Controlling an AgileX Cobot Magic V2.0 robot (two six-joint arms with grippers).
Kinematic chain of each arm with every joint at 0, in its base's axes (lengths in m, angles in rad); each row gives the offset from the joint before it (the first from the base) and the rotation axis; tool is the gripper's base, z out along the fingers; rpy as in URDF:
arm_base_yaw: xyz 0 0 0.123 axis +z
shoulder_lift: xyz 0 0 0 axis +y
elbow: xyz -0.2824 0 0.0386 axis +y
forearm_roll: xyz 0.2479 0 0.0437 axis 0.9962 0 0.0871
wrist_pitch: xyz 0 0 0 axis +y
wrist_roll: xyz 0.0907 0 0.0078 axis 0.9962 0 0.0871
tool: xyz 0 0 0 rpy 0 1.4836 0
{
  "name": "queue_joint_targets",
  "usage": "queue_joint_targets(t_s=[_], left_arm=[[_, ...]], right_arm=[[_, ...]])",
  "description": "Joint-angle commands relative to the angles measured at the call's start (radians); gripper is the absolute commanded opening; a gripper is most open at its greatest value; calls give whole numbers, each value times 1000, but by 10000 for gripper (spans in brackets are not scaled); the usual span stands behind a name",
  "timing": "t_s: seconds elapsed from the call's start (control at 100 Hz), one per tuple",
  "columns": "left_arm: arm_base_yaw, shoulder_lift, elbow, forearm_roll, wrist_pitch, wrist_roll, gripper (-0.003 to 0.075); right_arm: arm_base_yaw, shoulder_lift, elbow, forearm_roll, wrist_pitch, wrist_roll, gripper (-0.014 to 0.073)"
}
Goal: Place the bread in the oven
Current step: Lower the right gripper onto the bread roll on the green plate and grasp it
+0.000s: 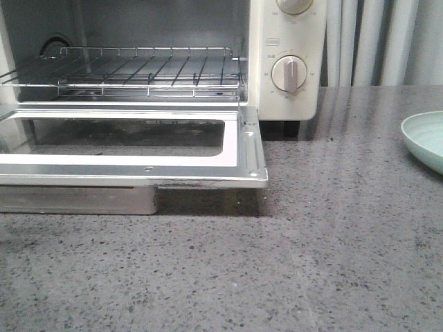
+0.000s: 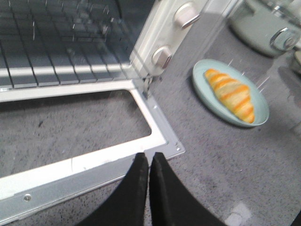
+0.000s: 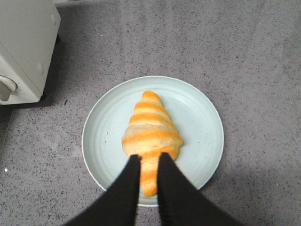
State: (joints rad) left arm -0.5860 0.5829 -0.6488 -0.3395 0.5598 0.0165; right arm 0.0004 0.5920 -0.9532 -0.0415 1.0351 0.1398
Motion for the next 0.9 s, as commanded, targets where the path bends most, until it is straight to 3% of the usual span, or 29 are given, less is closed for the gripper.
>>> queue_joint_targets(t_s=[0.0, 0.06, 0.1, 0.7, 0.82, 0.89], left_arm=[[-6, -35, -26, 4, -60, 0, -22], [-6, -45, -26, 8, -50, 0, -22], [-6, -45, -26, 13, -43, 0, -22], [-6, -45, -26, 13, 14, 0, -22], [-6, -45, -26, 13, 14, 0, -22], [-6, -46, -26, 13, 14, 0, -22]], right_arm=[[0, 42, -25, -8, -83, -24, 309], [0, 69, -25, -9, -87, -24, 426], [0, 96, -25, -9, -95, -28, 456], [0, 643, -27, -10, -184, -46, 440], [0, 690, -27, -10, -179, -70, 328], [0, 706, -27, -10, -172, -81, 124]])
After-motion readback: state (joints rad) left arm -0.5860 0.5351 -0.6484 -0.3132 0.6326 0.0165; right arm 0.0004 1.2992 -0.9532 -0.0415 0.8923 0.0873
